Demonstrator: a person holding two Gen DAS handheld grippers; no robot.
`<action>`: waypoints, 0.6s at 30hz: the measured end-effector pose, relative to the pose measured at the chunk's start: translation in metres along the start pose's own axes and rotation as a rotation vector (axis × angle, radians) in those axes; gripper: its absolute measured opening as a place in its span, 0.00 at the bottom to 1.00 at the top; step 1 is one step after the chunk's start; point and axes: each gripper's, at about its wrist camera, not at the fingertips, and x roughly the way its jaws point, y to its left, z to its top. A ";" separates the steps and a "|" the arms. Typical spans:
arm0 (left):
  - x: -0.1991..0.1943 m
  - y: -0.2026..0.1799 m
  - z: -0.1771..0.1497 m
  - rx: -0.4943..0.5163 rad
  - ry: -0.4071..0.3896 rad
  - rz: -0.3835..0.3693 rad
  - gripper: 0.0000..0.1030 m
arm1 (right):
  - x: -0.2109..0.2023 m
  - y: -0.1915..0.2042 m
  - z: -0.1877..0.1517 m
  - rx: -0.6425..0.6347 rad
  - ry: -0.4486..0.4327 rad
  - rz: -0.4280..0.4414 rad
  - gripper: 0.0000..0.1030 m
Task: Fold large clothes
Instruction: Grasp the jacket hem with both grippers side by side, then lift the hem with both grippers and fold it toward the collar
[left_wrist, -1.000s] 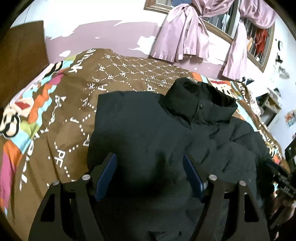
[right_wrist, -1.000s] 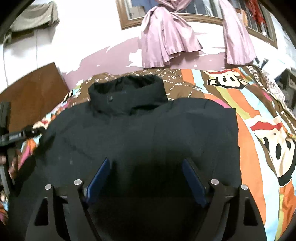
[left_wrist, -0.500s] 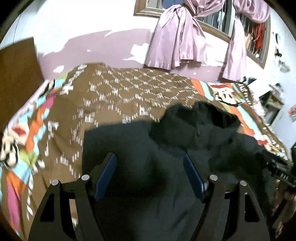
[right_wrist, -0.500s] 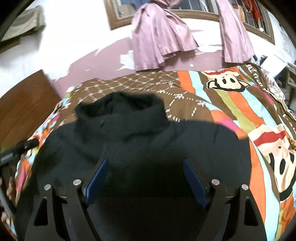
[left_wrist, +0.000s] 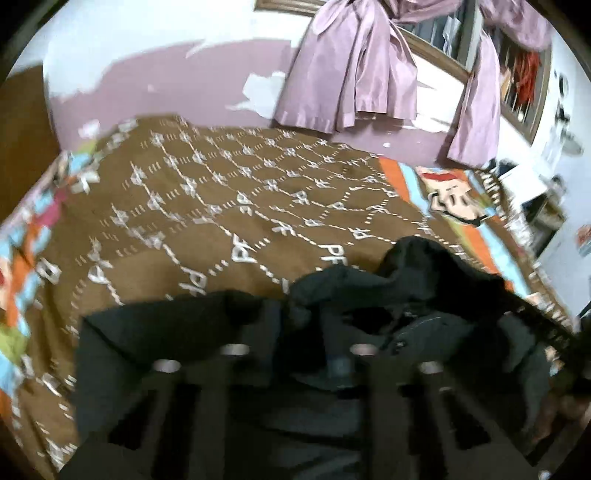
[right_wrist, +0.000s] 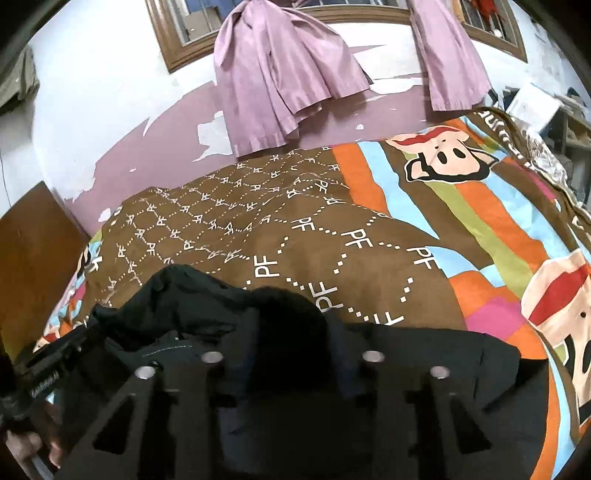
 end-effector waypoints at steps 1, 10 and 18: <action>-0.003 0.002 0.000 -0.011 -0.007 -0.018 0.09 | 0.000 0.001 0.000 -0.014 0.001 -0.008 0.17; -0.017 0.002 -0.016 0.042 0.072 0.008 0.02 | -0.013 -0.017 -0.018 -0.017 0.053 0.030 0.04; 0.017 0.011 -0.062 0.042 0.229 0.054 0.02 | 0.008 -0.020 -0.058 -0.097 0.180 -0.015 0.04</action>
